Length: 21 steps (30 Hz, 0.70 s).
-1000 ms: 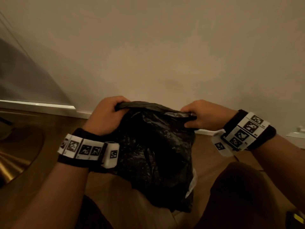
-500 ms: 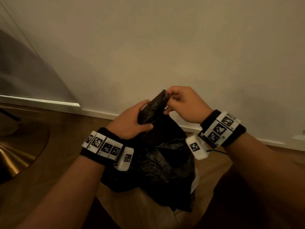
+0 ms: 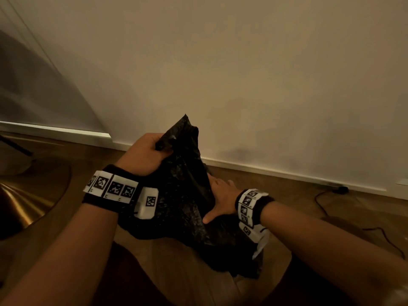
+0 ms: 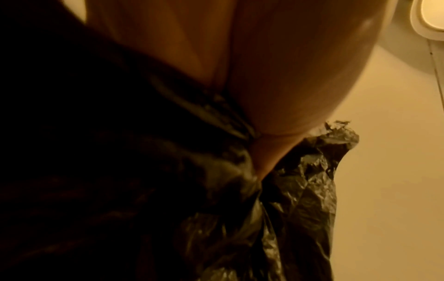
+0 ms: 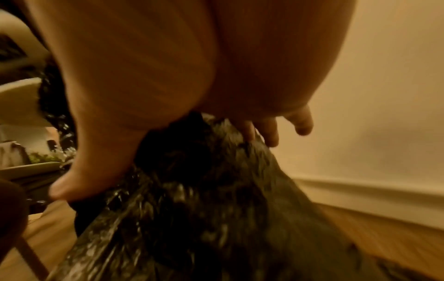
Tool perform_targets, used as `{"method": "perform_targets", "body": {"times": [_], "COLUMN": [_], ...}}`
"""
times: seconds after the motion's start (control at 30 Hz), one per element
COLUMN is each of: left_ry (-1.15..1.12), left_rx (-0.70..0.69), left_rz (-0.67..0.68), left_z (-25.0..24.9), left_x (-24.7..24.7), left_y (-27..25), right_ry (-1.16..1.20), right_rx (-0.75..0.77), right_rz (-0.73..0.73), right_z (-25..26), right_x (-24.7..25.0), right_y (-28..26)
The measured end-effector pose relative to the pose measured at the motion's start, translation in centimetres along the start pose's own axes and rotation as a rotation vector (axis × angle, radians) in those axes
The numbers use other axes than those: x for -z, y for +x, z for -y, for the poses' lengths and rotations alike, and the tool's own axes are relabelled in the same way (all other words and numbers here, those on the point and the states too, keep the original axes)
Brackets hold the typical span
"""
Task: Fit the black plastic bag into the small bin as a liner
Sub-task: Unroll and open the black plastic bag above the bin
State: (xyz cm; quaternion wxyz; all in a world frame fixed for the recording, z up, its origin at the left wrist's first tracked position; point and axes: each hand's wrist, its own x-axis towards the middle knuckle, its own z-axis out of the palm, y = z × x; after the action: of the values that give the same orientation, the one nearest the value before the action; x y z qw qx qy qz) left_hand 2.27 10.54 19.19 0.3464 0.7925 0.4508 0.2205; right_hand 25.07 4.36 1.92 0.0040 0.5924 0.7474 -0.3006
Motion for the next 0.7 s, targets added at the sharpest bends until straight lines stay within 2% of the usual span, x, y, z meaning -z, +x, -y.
{"method": "perform_targets", "body": {"times": [0.17,0.27,0.4,0.5,0.57,0.63,0.7], "left_ry": [-0.011,-0.057,-0.198,-0.329,-0.201,-0.078,-0.071], "left_rx": [0.086,0.133,0.221,0.323,0.344,0.339,0.353], "left_rz": [0.025,0.022,0.042,-0.031,-0.099,-0.147,-0.220], "left_z": [0.8,1.4,2.1,3.1,4.3,5.6,6.5], "left_x": [0.8,1.3,1.8,1.9,2.1,2.6,3.3], "left_y": [-1.2,-1.8,-2.6,-2.8,-2.8,-2.8,-2.8], "right_ry": [0.122,0.095,0.114,0.209,0.251,0.249,0.214], "right_rx": [-0.124,-0.192,-0.120,-0.075,-0.036,0.002,0.028], "right_rz": [-0.144,-0.243,-0.241,-0.285,-0.306,-0.267,-0.219], "right_z": [1.0,1.2,0.2,-1.4,-2.3,-3.0,-3.2], "right_x": [-1.8,-1.6,0.4,3.2,5.7,8.5,11.3], "right_y": [2.8,3.4,2.5,1.2,-0.2,-1.9,-3.8]}}
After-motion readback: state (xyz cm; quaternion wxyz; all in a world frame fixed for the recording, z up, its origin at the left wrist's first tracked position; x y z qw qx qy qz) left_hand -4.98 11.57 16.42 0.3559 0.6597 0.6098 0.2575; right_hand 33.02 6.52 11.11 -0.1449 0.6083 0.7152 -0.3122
